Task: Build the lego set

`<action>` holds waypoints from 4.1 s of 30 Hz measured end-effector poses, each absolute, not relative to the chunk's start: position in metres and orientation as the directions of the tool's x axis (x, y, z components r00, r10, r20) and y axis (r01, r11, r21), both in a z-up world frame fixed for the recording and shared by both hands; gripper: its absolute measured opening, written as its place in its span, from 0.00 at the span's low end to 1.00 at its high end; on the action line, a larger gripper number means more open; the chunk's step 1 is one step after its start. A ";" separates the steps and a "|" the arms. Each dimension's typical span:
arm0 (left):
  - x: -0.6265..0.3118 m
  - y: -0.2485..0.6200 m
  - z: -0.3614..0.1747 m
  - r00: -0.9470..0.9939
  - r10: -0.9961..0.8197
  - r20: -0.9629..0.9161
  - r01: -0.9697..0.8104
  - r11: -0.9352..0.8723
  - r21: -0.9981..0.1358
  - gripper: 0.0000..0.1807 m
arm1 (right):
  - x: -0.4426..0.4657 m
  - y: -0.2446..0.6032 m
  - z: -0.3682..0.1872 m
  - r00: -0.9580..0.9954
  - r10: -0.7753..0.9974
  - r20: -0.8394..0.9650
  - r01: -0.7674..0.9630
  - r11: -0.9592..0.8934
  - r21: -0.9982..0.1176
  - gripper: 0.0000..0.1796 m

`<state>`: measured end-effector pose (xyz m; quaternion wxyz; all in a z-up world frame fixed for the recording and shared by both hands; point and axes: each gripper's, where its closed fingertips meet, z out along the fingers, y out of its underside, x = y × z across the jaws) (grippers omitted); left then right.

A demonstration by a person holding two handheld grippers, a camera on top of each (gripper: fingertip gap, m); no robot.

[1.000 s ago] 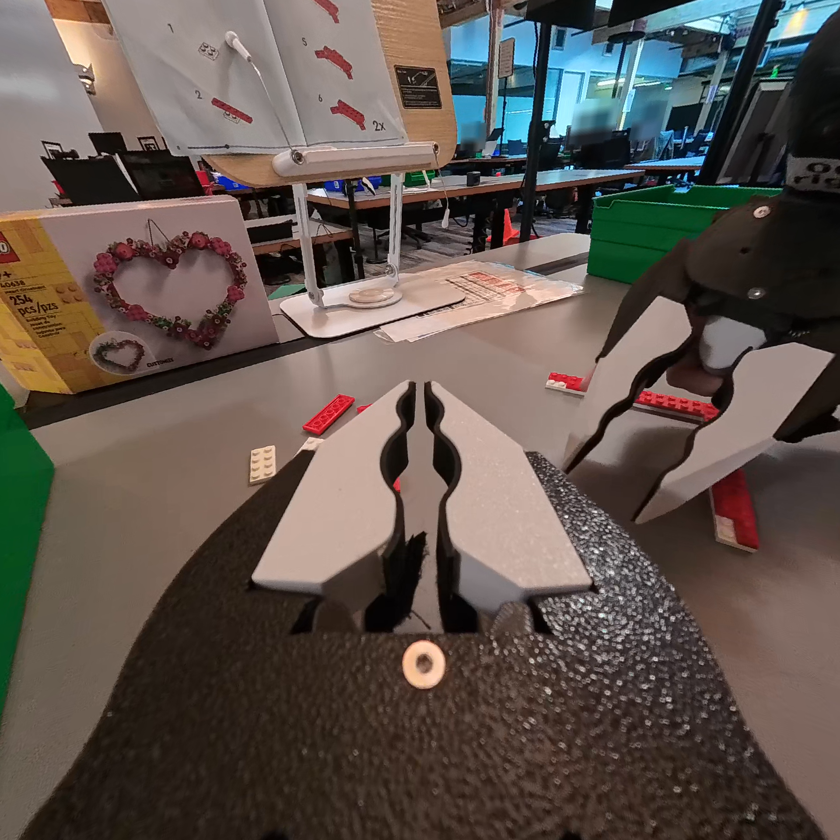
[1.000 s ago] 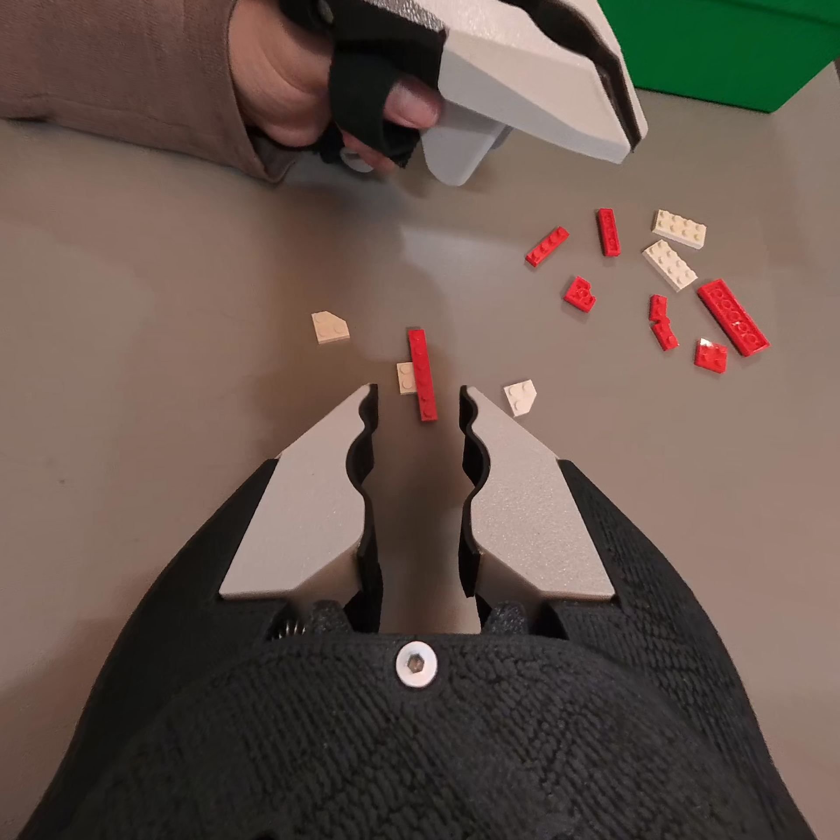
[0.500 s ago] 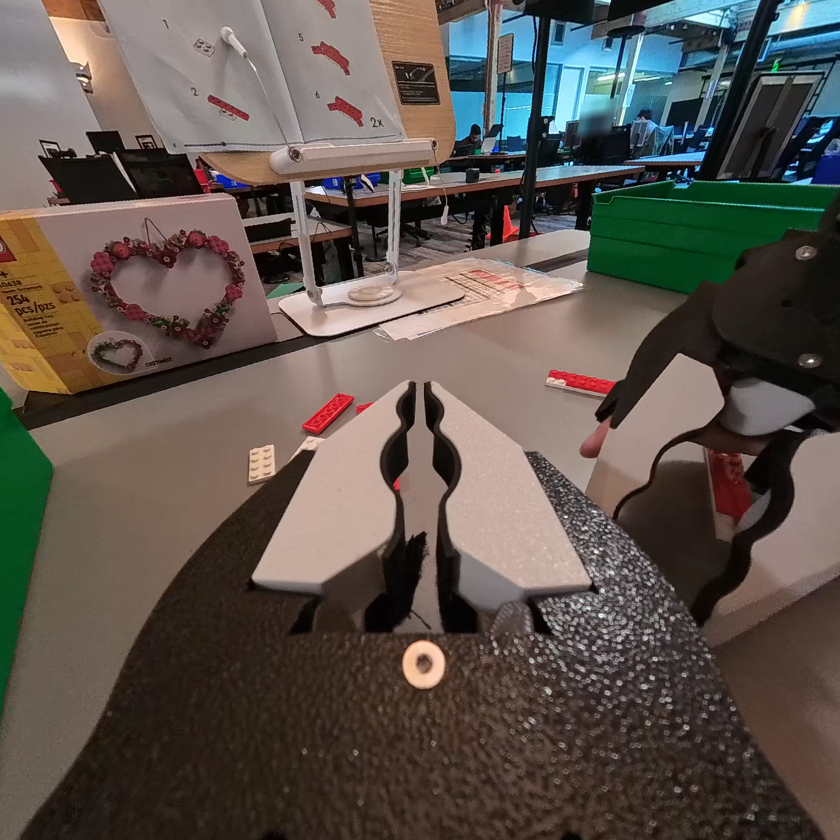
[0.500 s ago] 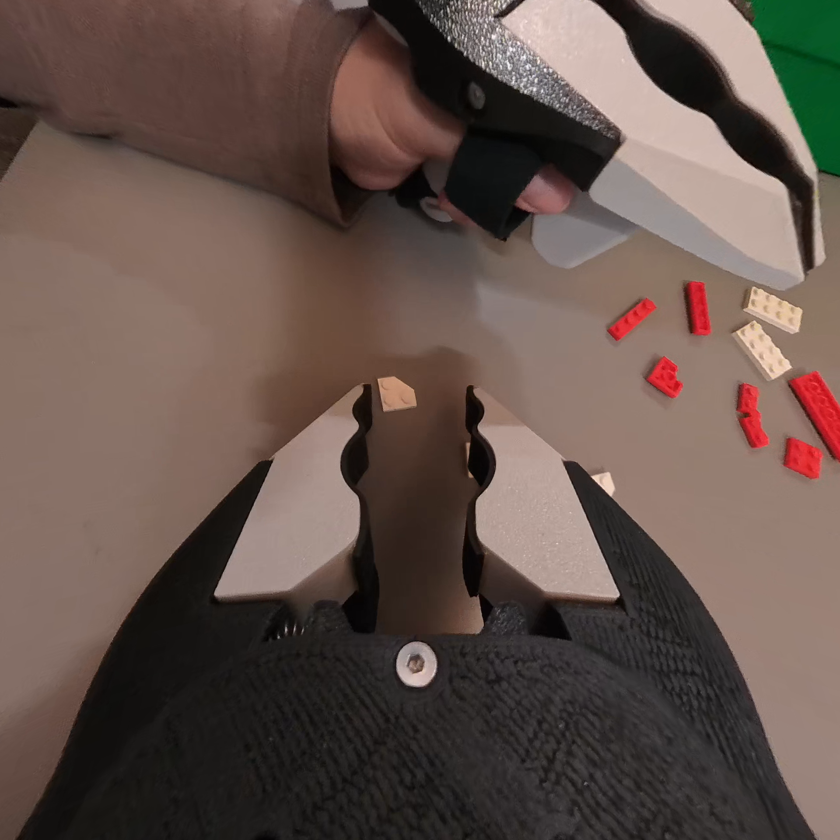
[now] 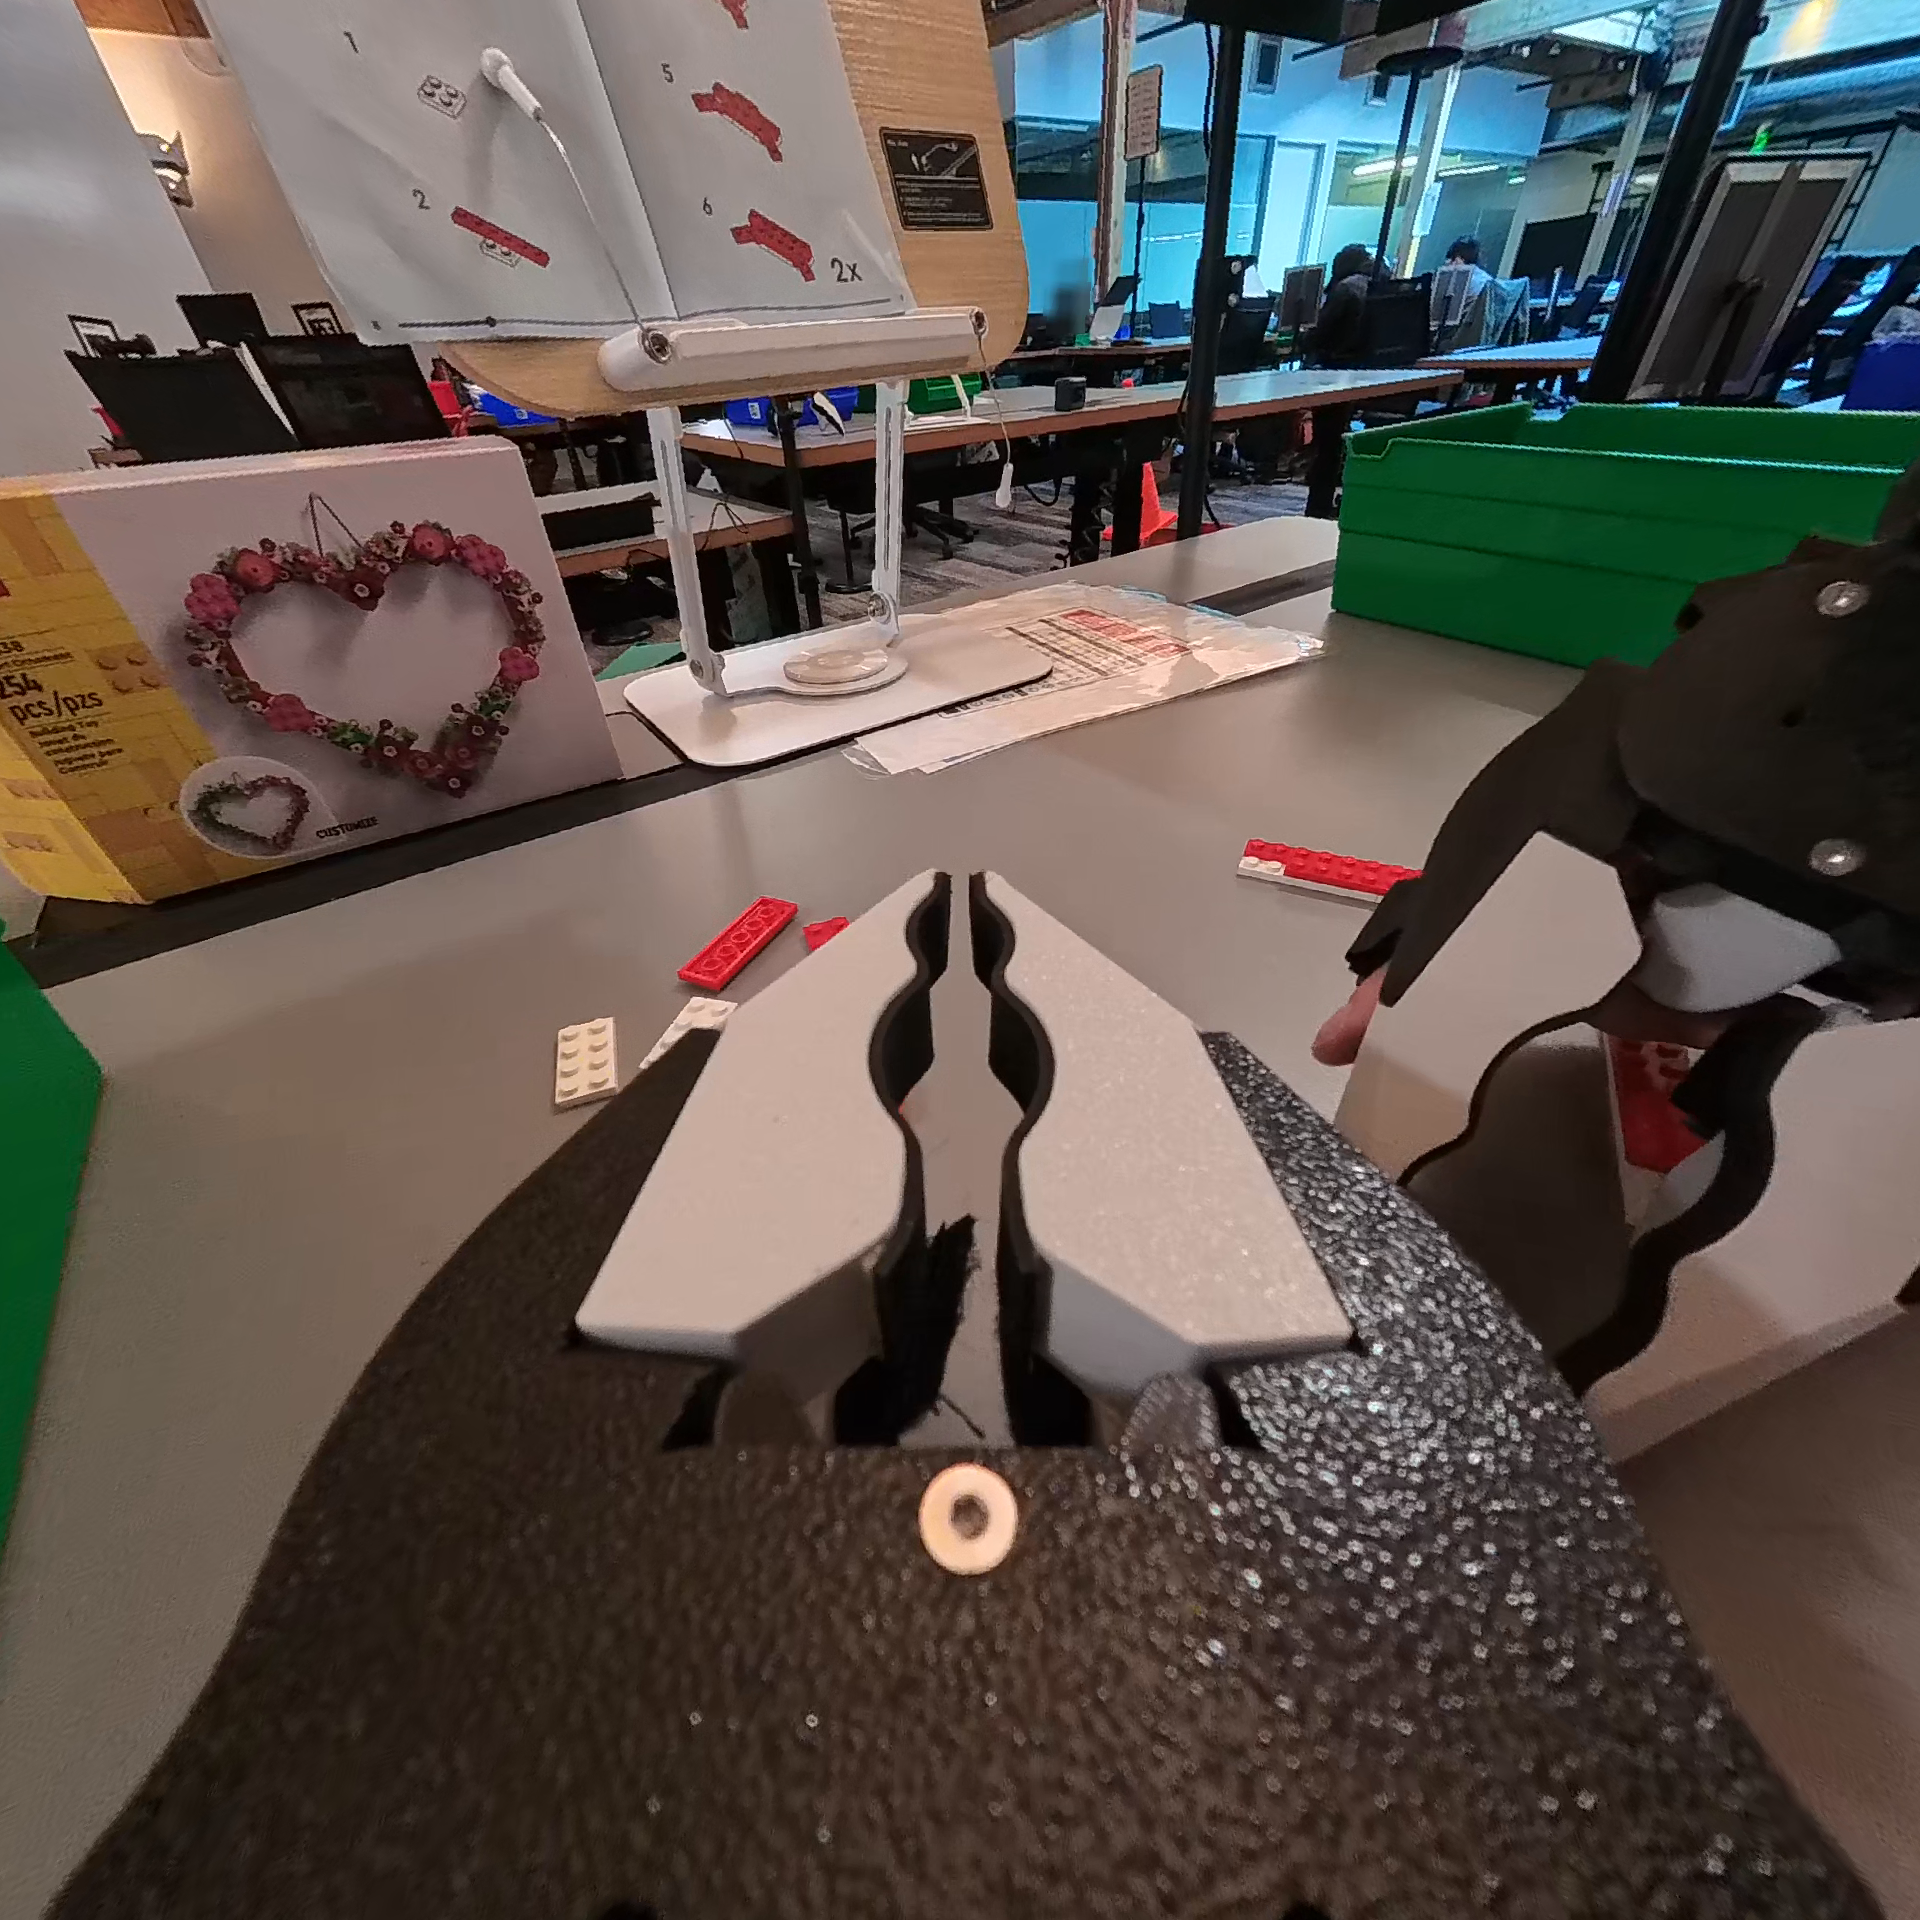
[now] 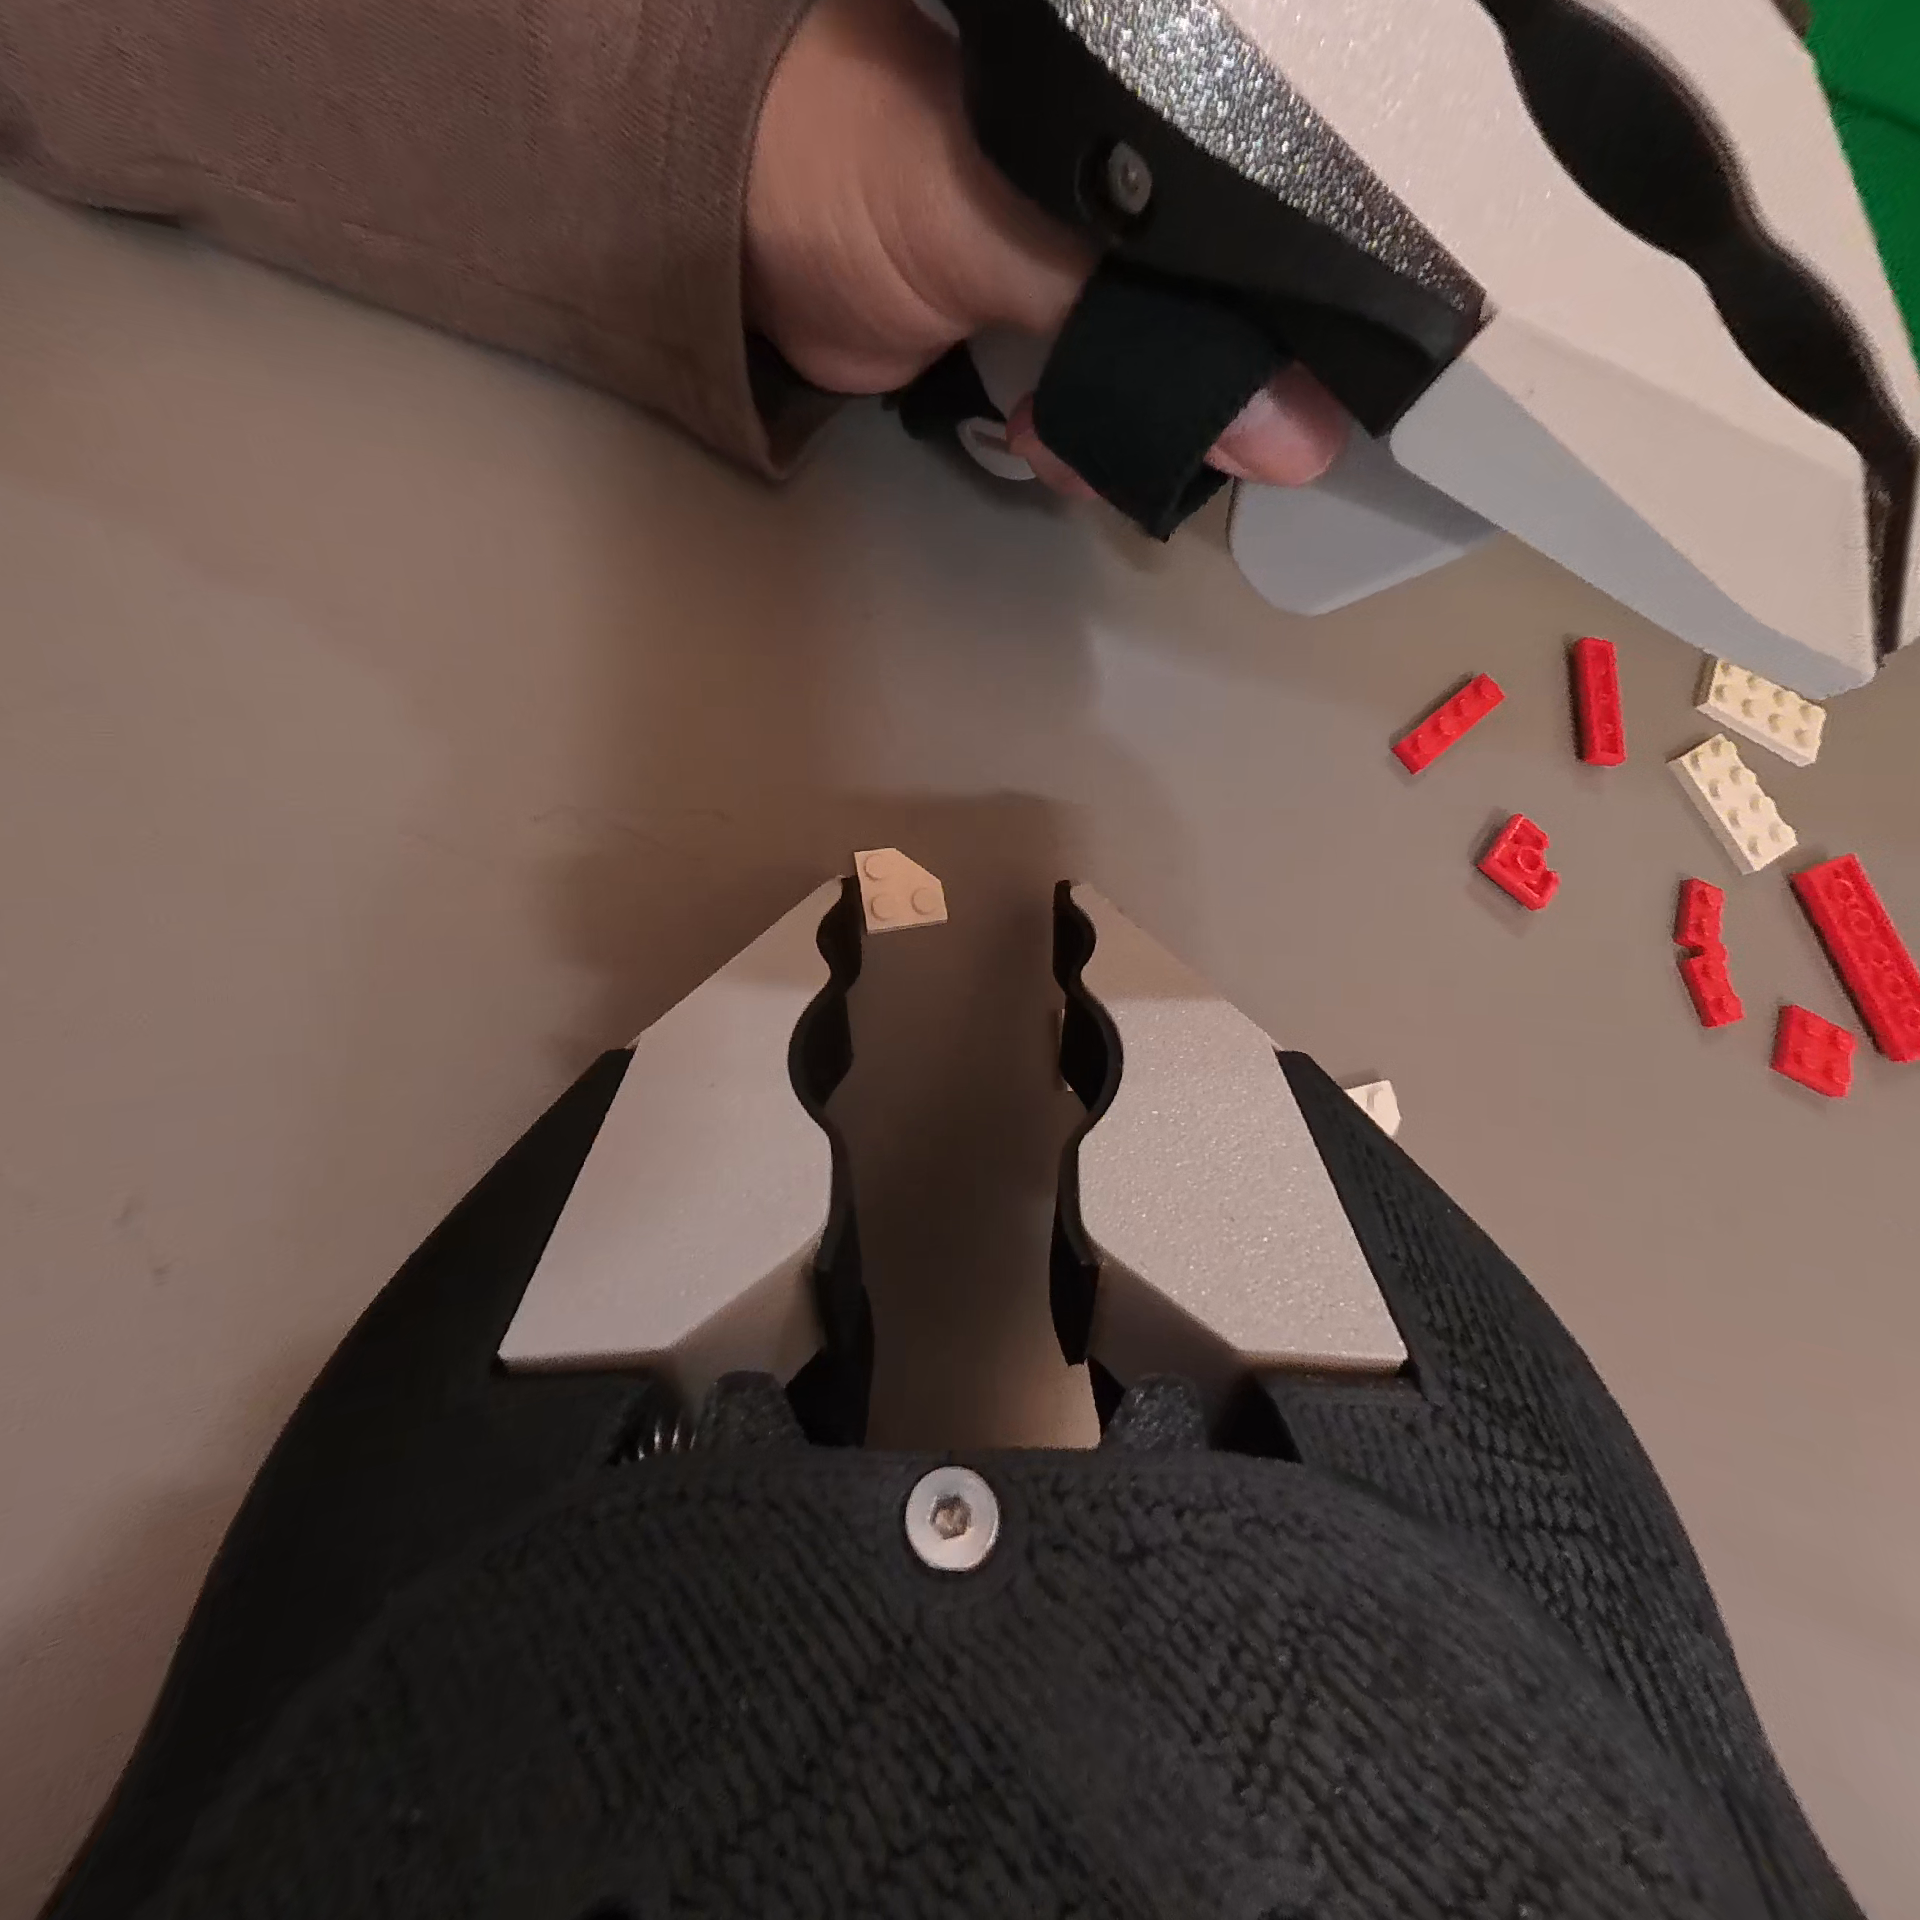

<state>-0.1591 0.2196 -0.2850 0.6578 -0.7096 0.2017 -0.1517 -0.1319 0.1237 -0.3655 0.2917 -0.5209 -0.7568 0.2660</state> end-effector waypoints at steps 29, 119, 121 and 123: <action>-0.158 0.219 -0.285 0.871 -0.488 -0.054 -0.092 -0.054 -0.994 0.01 | -0.133 0.122 -0.366 -0.292 0.942 0.164 0.635 0.319 -0.703 0.19; -0.158 0.218 -0.279 0.867 -0.496 -0.038 -0.066 -0.039 -0.997 0.01 | -0.094 0.137 -0.365 -0.054 0.998 0.022 0.745 0.055 -0.665 0.08; -0.159 0.218 -0.278 0.867 -0.497 -0.031 -0.058 -0.038 -0.998 0.01 | -0.095 0.136 -0.365 -0.039 0.999 0.024 0.740 0.045 -0.671 0.08; -0.158 0.217 -0.278 0.866 -0.498 -0.030 -0.056 -0.037 -0.998 0.01 | -0.096 0.137 -0.366 -0.025 0.999 0.035 0.745 0.042 -0.666 0.08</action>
